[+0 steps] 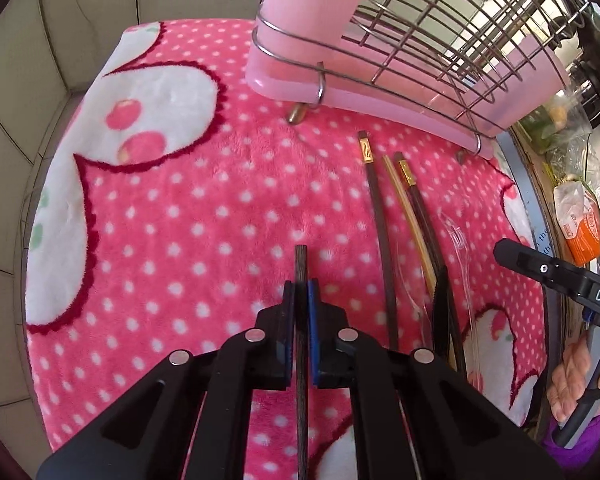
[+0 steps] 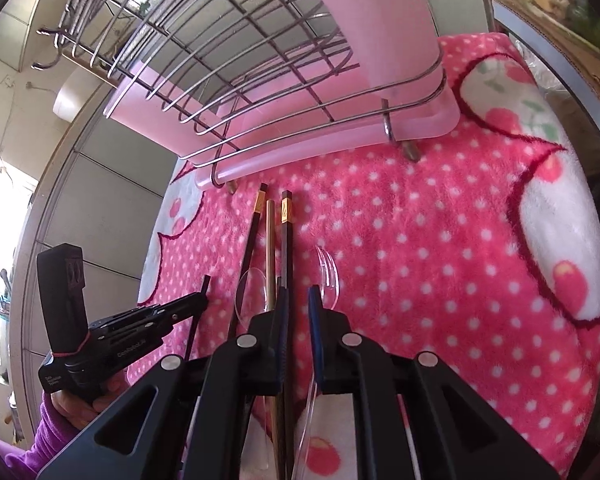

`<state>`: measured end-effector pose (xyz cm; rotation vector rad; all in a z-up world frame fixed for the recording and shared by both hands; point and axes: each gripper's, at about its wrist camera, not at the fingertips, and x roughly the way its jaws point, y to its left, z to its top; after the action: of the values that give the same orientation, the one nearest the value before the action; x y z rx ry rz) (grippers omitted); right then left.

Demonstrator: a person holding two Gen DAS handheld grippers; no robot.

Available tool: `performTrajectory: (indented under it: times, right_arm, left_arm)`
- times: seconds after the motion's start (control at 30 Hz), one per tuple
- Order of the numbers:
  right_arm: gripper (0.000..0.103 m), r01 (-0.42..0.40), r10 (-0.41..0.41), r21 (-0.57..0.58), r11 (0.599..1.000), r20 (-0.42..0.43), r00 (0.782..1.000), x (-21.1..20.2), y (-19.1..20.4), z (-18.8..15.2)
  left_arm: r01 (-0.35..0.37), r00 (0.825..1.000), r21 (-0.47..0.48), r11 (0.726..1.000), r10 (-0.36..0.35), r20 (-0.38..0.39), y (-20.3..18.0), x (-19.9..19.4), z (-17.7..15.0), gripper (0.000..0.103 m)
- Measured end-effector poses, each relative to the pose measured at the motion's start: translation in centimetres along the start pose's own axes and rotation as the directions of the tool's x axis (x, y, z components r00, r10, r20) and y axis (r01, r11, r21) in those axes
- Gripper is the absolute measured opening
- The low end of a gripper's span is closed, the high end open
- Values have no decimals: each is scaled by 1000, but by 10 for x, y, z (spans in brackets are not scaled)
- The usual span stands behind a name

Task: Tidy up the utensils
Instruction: 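Grasp a dark chopstick with the left tool while the right tool grasps a clear spoon, then carry the dark chopstick into the pink cup with the left tool while the right tool drops its spoon in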

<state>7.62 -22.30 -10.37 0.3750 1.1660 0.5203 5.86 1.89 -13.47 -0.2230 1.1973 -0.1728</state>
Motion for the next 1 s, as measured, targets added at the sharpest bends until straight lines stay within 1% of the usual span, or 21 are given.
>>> performTrajectory:
  times: [0.07,0.27,0.33,0.4,0.53,0.7,0.73,0.83,0.87,0.9,1.0]
  right_arm:
    - [12,18,-19,-8,1000,-16,1000,5,3,3]
    - [21,80,-83,-47,996,-54,995,17,9,11]
    - [23,91,-95,-57,994,-69,993,20,9,13]
    - [27,110,-115,-72,991,-84,990,23,9,15]
    - [28,133,-143,-86,987,-113,983,29,9,18]
    - [27,168,-188,-132,977,-148,971,46,18,22]
    - [27,180,-200,-135,974,-155,967,50,18,22]
    - [17,201,-222,-140,970,-159,962,61,20,22]
    - [6,213,-234,-145,966,-150,960,62,20,22]
    - [4,213,-234,-142,967,-147,961,62,19,21]
    - [3,178,-193,-116,977,-125,973,57,15,20]
  left_arm:
    - [-5,1000,3,1000,5,-27,-2,2,4,6]
    - [-27,994,53,998,33,-101,-6,10,16,6]
    - [-33,992,69,997,41,-119,-8,12,19,6]
    - [-35,990,78,996,46,-137,-9,14,23,6]
    - [-32,986,96,995,47,-160,-9,16,28,6]
    - [-34,984,88,995,49,-173,-11,20,38,6]
    - [-34,983,86,996,49,-174,-11,21,39,6]
    - [-30,983,80,996,44,-176,-12,25,45,6]
    - [-28,984,78,997,41,-175,-12,25,46,6]
    - [-24,984,75,997,36,-172,-10,25,46,6]
    - [-14,987,71,997,25,-156,-6,22,44,6]
